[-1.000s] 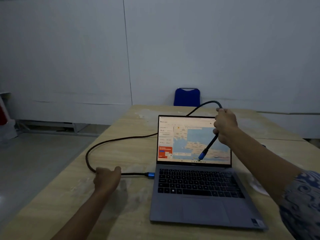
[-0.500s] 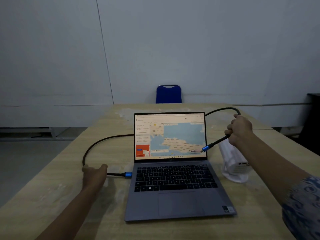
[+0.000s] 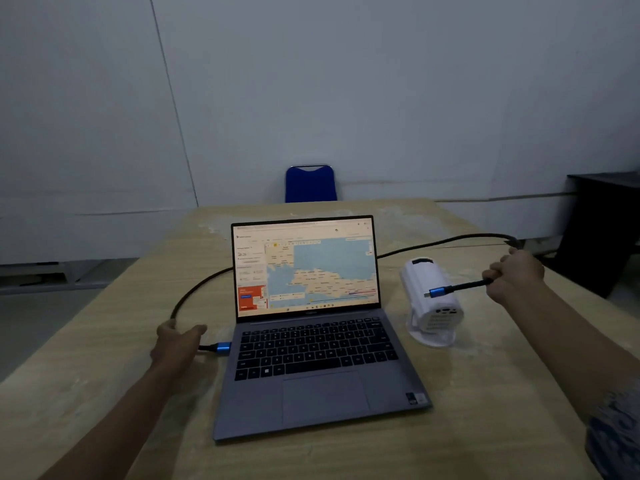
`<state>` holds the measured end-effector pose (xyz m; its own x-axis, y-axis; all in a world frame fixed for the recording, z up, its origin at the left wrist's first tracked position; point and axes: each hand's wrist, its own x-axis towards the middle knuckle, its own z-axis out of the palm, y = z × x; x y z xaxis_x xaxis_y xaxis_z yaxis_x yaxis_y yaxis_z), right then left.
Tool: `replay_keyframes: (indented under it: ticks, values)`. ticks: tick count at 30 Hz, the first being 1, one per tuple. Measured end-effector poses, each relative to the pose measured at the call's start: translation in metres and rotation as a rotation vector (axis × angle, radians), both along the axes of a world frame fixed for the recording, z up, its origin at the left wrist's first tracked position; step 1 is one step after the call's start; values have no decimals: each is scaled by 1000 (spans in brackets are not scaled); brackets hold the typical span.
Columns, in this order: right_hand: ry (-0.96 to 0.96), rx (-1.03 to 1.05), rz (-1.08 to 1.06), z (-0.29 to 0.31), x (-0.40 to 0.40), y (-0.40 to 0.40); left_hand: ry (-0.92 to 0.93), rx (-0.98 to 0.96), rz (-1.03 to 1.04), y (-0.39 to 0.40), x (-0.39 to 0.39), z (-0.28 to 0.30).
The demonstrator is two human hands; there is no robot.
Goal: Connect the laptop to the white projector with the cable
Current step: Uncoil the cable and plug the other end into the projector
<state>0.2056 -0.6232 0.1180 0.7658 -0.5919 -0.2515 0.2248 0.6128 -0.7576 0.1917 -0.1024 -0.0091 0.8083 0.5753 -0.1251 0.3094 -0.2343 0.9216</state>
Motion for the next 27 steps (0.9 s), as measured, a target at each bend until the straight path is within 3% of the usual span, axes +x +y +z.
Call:
replay_keyframes:
  ticks: [5, 11, 14, 17, 20, 23, 25, 27]
  values:
    - [-12, 75, -62, -5, -22, -31, 9, 22, -77, 12, 9, -9]
    - [211, 99, -270, -20, -53, -53, 30, 8, -116, 7, 3, -1]
    - [175, 173, -300, -29, -71, -42, -28, 162, -11, -14, -12, 6]
    - [143, 269, -286, -40, -91, -30, -246, 348, 52, -50, -37, 17]
    - [114, 422, -203, -58, -106, -14, -480, 346, -132, -91, -61, 28]
    - [77, 514, -146, -82, -121, 3, -574, 219, -465, -147, -96, 43]
    - [25, 590, -131, -92, -128, 15, -545, 155, -679, -182, -120, 48]
    - [-15, 641, -114, -98, -133, 23, -383, 57, -864, -217, -139, 49]
